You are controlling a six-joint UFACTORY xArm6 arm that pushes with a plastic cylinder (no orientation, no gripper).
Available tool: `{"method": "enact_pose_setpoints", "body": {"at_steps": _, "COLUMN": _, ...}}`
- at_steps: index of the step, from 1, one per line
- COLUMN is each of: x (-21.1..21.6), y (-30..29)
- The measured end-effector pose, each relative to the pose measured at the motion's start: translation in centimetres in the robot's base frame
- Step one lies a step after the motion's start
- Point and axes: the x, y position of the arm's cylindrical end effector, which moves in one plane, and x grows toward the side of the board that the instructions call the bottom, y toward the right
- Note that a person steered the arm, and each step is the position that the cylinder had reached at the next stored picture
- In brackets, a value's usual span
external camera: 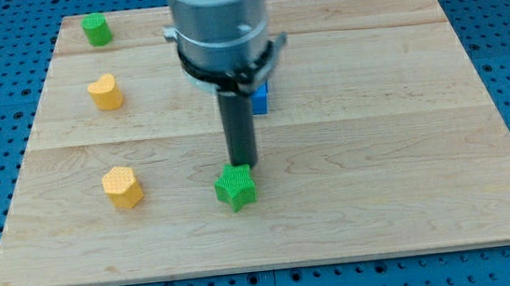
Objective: Place the heart near to the left side of the blue cube
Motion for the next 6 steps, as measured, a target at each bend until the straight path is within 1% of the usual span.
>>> {"method": "enact_pose_setpoints", "body": {"at_steps": 1, "x": -3.6, "y": -0.5}}
{"method": "enact_pose_setpoints", "body": {"at_steps": 2, "x": -8.6, "y": -6.9}}
{"method": "enact_pose_setpoints", "body": {"at_steps": 3, "x": -7.8, "y": -13.1}}
{"method": "enact_pose_setpoints", "body": {"at_steps": 4, "x": -11.7, "y": -22.3}}
{"method": "enact_pose_setpoints", "body": {"at_steps": 5, "x": -14.5, "y": -26.8}}
{"method": "enact_pose_setpoints", "body": {"at_steps": 6, "x": -14.8, "y": -18.4}}
